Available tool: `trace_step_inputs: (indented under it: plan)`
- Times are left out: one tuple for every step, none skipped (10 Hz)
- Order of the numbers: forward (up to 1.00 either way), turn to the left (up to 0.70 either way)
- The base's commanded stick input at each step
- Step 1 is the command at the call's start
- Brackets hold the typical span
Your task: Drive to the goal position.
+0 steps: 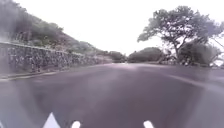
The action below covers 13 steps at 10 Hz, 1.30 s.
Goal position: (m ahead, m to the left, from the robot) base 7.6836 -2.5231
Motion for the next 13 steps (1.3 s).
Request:
trace_step_inputs:
  plan:
    - [0.70,0.00]
    - [0.70,0.00]
    - [0.70,0.00]
    - [0.70,0.00]
    - [0.70,0.00]
    - [0.70,0.00]
    - [0.70,0.00]
    - [0.70,0.00]
    - [0.70,0.00]
    - [0.70,0.00]
    - [0.70,0.00]
    - [0.70,0.00]
    - [0.70,0.00]
